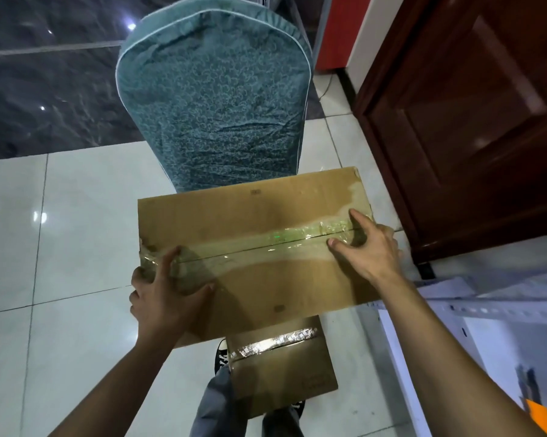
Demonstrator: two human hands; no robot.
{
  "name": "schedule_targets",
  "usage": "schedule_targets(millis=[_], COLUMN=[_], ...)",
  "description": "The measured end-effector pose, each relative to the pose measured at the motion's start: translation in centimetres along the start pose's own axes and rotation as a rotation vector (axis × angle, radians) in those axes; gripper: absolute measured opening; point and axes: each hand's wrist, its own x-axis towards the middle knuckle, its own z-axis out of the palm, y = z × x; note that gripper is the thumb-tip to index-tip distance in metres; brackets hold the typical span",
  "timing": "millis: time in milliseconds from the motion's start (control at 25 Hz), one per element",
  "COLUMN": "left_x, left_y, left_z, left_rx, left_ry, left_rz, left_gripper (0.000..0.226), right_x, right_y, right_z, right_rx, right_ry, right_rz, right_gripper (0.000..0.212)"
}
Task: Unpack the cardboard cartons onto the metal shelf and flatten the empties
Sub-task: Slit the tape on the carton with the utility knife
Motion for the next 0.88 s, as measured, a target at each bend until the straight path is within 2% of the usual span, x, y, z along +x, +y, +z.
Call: schedule_targets(millis=[120,240,320,560,760,880], left_x=[-0.3,-0.5,-0.6,-2.9,-5.5,-7.5], left_y=[-0.1,0.1,1.0,4.7,7.9,9.6], left_z=[0.0,0.5,1.0,2.2,3.3,4.4], left_rx=[0.129,0.275,0.311,0.175,0.158,0.157], left_ry=[0.028,0.077,0.052,-0.019,-0.102,-0.141], left_rz=[0.071,0.31,0.388,0.465,0.626,0.704], left_gripper=[0.088,0.076,0.066,0.043,0.044,0.038], right_x=[-0.6,-1.3,-1.7,-3.4,-5.9,-7.5], right_y=[-0.2,-0.1,0.3,2.3,4.6,6.9], right_z=[0.5,0.5,0.2,-0.6,-1.6,-2.3], right_rx=[-0.033,-0.033,-0.055,0.063,0.134,0.182], right_ry=[0.02,0.031,0.041,0.176,0.261,0.311], right_rz=[-0.009,-0.035,-0.053,-0.138,-0.175,-0.167], right_gripper=[0.088,0.086,0.082,0.055,0.048,0.047])
